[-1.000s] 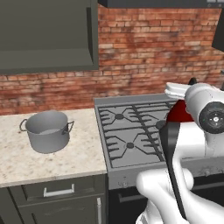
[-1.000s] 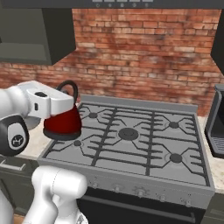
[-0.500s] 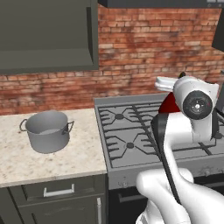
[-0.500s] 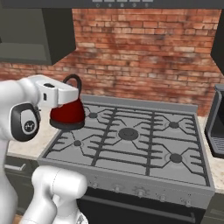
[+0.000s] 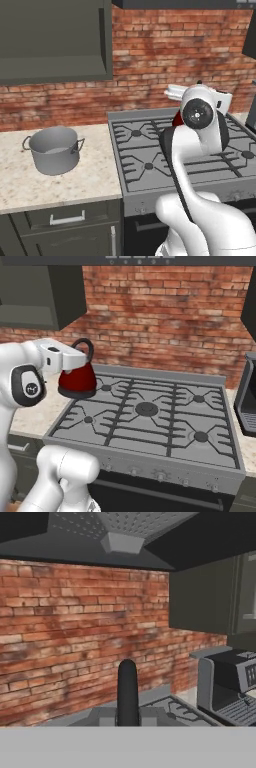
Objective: Pick the kettle from the cabinet and place it on a stove burner. Then pick the pot from the counter and place it on another stove burner. Finally, turn both burners on.
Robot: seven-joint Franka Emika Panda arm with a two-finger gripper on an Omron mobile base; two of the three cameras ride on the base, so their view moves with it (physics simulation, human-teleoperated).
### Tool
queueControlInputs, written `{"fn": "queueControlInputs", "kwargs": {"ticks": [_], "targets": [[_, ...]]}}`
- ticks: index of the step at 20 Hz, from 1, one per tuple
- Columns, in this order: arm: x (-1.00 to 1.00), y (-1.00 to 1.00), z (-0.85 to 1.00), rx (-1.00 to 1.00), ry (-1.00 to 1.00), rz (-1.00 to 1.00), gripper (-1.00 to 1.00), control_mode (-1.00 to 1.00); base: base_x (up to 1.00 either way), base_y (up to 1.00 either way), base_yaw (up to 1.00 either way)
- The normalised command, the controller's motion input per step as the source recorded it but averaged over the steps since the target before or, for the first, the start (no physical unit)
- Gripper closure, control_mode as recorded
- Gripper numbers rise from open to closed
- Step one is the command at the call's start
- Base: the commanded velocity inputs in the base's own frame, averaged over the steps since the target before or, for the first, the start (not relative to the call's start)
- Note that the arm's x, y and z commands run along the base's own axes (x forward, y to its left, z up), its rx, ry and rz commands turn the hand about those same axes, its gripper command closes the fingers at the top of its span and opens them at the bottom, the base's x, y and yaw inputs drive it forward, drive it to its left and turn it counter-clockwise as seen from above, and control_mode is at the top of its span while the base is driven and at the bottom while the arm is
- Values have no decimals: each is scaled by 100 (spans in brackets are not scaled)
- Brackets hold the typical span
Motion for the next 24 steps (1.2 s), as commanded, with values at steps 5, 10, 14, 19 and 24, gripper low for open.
{"fn": "queueControlInputs", "kwargs": {"ticks": [5, 10, 14, 19, 24], "targets": [[2, 2, -1, 0, 0, -3, 100, -100, 0, 0, 0], [0, 0, -13, 0, 0, 0, 100, -100, 0, 0, 0], [0, 0, -18, 0, -4, 0, 100, -100, 0, 0, 0], [0, 0, -13, 0, -8, 0, 100, -100, 0, 0, 0], [0, 1, -22, 0, -6, -5, 100, -100, 0, 0, 0]]}}
